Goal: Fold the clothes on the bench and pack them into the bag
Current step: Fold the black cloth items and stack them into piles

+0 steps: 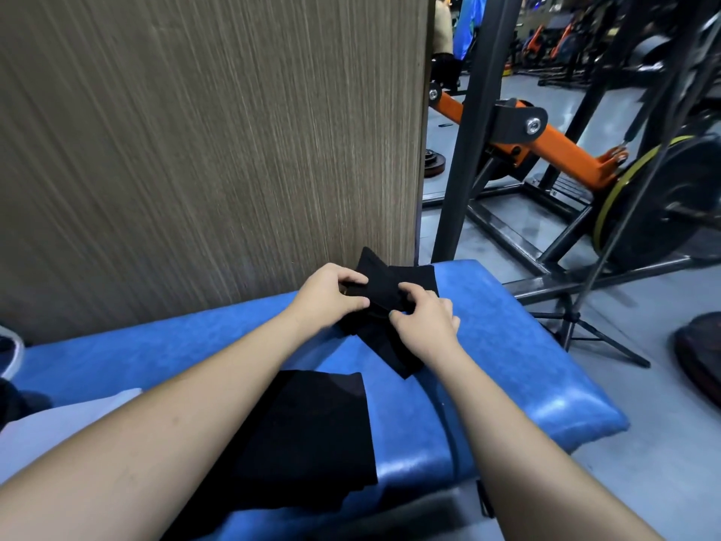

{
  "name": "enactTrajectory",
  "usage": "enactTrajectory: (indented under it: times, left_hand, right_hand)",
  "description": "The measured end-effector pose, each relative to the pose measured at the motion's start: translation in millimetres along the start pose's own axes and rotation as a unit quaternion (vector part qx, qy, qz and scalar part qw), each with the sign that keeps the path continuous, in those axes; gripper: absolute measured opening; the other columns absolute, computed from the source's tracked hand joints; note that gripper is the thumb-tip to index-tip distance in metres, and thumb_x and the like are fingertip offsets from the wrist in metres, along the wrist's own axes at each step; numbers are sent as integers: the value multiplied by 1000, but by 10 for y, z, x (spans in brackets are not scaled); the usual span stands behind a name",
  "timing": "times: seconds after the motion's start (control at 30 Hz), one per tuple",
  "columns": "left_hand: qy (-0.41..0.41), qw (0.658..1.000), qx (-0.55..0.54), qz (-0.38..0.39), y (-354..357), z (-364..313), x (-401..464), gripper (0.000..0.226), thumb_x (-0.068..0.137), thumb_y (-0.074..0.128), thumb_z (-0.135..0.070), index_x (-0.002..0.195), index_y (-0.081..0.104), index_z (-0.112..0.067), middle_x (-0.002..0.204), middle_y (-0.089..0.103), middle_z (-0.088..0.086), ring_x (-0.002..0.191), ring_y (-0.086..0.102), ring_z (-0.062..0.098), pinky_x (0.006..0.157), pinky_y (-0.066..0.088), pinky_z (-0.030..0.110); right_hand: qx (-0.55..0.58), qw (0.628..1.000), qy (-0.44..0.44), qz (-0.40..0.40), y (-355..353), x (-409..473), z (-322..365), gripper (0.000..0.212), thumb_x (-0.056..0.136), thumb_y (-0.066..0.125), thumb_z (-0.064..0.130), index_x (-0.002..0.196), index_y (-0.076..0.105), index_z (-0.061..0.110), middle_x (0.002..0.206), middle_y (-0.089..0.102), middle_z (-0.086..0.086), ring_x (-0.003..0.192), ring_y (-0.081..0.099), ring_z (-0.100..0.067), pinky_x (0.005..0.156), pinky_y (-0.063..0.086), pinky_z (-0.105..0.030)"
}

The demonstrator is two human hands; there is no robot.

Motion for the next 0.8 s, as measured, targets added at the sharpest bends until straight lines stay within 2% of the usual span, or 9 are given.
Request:
enactTrajectory:
  times: [0.07, 0.13, 0.2, 0.27, 0.37, 0.47, 0.53, 0.63, 0.8]
  left_hand:
    - [-8, 999, -51, 16, -27, 34, -32, 33, 78, 81, -12, 109, 72, -22, 113, 64, -1, 96, 61, 13, 81, 47, 20]
    - [-20, 995, -91, 28, -70, 75, -61, 32, 77, 81, -9, 105, 72, -23, 98, 67, -2, 85, 60, 11, 72, 46, 21]
    - [-31, 992, -111, 40, -114, 87, -126, 33, 77, 79, -2, 104, 70, -19, 78, 63, -10, 70, 58, 3, 69, 47, 20]
    - [-37, 988, -136, 60, -136, 95, -189, 36, 78, 74, 6, 105, 67, -16, 78, 63, -7, 63, 60, 2, 69, 49, 19]
    - [-38, 983, -161, 84, -158, 108, -266, 46, 77, 68, 13, 112, 65, -17, 106, 69, 6, 78, 67, 7, 73, 54, 16]
    - [-33, 979, -177, 92, -177, 105, -317, 50, 78, 64, 15, 115, 65, -17, 119, 66, 6, 88, 65, 13, 74, 51, 8]
    - [-29, 975, -193, 103, -177, 85, -345, 49, 78, 62, 16, 114, 65, -18, 120, 64, 6, 91, 61, 18, 72, 51, 13]
    - [-52, 959, -256, 109, -182, 77, -358, 48, 78, 52, 21, 105, 63, -17, 111, 60, 9, 80, 55, 21, 67, 45, 31]
    - [-101, 937, -320, 96, -171, 54, -349, 53, 77, 43, 23, 112, 62, -11, 110, 59, 15, 73, 53, 16, 56, 40, 23]
  right_hand:
    - [51, 998, 20, 6, 2, -5, 6, 56, 88, 57, 22, 141, 49, 36, 128, 59, 8, 134, 34, -20, 108, 27, -34]
    - [181, 982, 55, 10, -6, -23, 15, 54, 83, 57, 18, 133, 55, 39, 113, 63, 10, 126, 47, -18, 108, 38, -34]
    - [353, 930, 92, 37, 20, -40, 31, 46, 85, 57, 12, 127, 58, 32, 107, 67, 3, 102, 61, -16, 85, 51, -29]
    - [449, 882, 123, 69, 27, -74, 75, 37, 91, 56, 9, 125, 61, 25, 101, 68, 0, 85, 60, -17, 65, 45, -25]
    - [414, 900, 119, 59, 22, -93, 90, 32, 93, 54, 9, 122, 63, 19, 92, 65, 0, 77, 57, -18, 56, 43, -22]
    - [387, 914, 106, 54, 43, -140, 127, 27, 93, 52, 6, 117, 62, 1, 83, 57, -5, 62, 48, -14, 51, 35, -22]
    - [384, 914, 107, 74, 73, -164, 169, 28, 94, 53, 10, 120, 59, 0, 81, 56, -6, 63, 47, -15, 51, 30, -25]
    - [398, 906, 113, 93, 98, -165, 183, 26, 93, 56, 16, 119, 55, 20, 89, 64, -2, 69, 53, -16, 49, 35, -25]
    - [485, 860, 95, 125, 36, -207, 250, 10, 96, 53, 8, 97, 63, 11, 77, 64, -4, 52, 52, -13, 48, 31, -28]
Point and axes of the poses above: each hand's wrist, its own x-axis towards the middle knuckle, its own y-axis out of the palm, z = x × y, the point moved 6 cm from there along x, towards the middle knuckle
